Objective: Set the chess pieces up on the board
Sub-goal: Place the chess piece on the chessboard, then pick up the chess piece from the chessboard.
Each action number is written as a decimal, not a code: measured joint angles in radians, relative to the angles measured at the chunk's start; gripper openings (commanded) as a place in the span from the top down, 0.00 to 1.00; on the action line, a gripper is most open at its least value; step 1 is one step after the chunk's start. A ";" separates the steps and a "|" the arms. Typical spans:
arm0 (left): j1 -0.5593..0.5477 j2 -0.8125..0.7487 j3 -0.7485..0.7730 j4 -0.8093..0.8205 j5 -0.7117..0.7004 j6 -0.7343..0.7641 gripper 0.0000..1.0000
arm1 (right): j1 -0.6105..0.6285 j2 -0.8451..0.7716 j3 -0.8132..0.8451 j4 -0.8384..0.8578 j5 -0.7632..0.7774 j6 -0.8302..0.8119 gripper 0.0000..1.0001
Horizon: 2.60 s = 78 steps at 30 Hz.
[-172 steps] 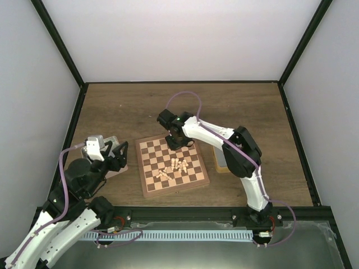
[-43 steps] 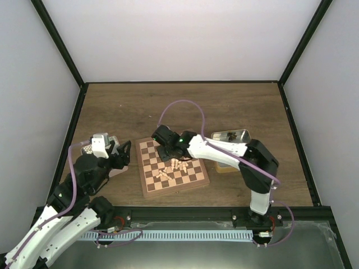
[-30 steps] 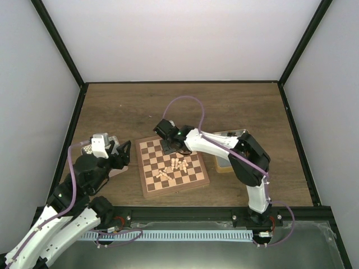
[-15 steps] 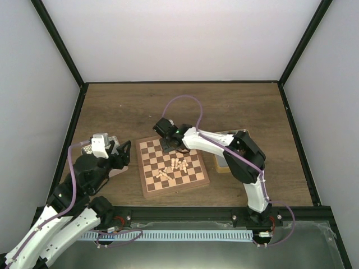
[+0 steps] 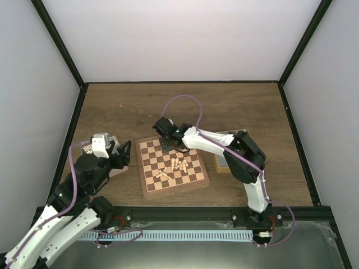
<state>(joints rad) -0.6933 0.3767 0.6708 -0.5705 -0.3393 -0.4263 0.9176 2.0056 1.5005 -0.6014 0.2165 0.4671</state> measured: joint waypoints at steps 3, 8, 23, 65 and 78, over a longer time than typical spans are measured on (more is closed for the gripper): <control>0.000 0.000 0.000 0.000 0.000 0.000 0.24 | 0.000 0.000 0.008 -0.002 0.000 -0.002 0.73; 0.004 0.000 0.000 0.000 0.000 0.000 0.24 | 0.000 -0.023 0.006 0.003 -0.007 0.002 0.67; 0.006 0.013 0.000 0.000 0.001 0.000 0.24 | 0.002 -0.398 -0.351 -0.007 -0.064 0.104 0.63; 0.008 0.038 0.000 0.000 0.005 0.000 0.23 | 0.080 -0.452 -0.534 0.035 -0.244 0.019 0.92; 0.008 0.050 -0.009 0.012 0.060 -0.020 0.23 | 0.080 -0.526 -0.534 0.076 -0.251 -0.030 0.92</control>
<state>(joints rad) -0.6849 0.4271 0.6617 -0.5583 -0.2790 -0.4465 0.9974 1.4796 0.9661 -0.5251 -0.0345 0.4374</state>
